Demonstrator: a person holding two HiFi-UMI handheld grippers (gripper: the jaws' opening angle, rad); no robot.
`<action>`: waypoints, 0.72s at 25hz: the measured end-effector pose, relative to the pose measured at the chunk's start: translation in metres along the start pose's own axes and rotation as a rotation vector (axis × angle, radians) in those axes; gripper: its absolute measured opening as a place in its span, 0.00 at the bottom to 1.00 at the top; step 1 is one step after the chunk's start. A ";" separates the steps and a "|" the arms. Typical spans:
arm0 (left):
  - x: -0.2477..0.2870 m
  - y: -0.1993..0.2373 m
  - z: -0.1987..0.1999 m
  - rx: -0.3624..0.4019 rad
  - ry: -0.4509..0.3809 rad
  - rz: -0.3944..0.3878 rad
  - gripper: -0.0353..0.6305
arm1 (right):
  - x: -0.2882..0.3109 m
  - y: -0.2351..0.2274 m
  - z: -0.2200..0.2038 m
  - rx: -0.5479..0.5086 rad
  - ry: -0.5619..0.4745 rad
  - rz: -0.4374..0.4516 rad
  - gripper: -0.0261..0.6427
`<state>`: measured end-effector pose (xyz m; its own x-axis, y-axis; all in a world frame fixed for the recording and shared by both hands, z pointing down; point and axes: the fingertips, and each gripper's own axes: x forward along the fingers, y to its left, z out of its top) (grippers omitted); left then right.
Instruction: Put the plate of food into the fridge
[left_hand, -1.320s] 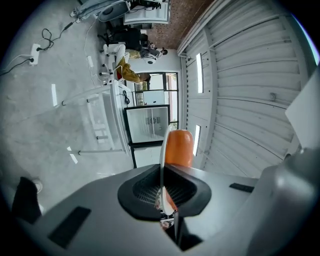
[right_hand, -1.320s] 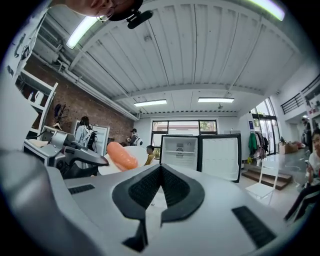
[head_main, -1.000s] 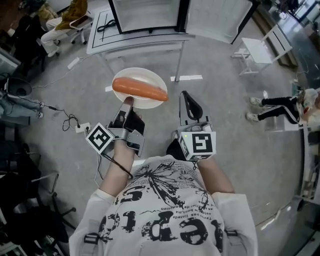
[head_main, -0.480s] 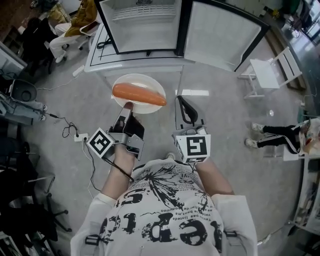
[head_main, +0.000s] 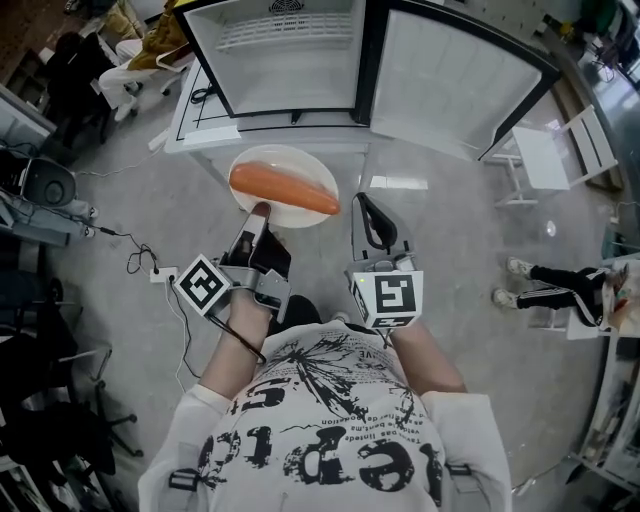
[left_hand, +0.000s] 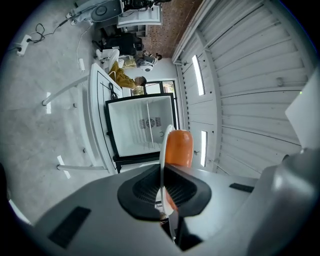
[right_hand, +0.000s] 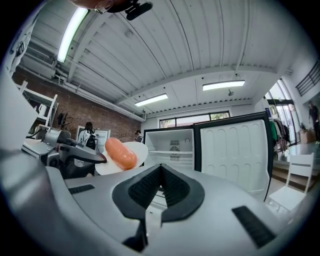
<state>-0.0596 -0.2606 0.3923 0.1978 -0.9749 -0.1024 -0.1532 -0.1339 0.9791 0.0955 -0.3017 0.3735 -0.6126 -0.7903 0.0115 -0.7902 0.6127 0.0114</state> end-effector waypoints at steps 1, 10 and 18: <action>0.008 0.002 0.004 0.000 0.009 -0.002 0.08 | 0.007 -0.003 -0.001 0.001 0.006 -0.006 0.04; 0.082 0.028 0.073 -0.042 0.046 -0.015 0.08 | 0.088 -0.017 0.008 -0.038 0.013 -0.100 0.04; 0.162 0.032 0.144 -0.057 0.120 -0.043 0.08 | 0.187 -0.026 0.021 -0.056 0.022 -0.179 0.04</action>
<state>-0.1724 -0.4481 0.3819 0.3177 -0.9397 -0.1266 -0.0873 -0.1619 0.9829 0.0008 -0.4656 0.3542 -0.4611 -0.8869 0.0263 -0.8841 0.4618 0.0712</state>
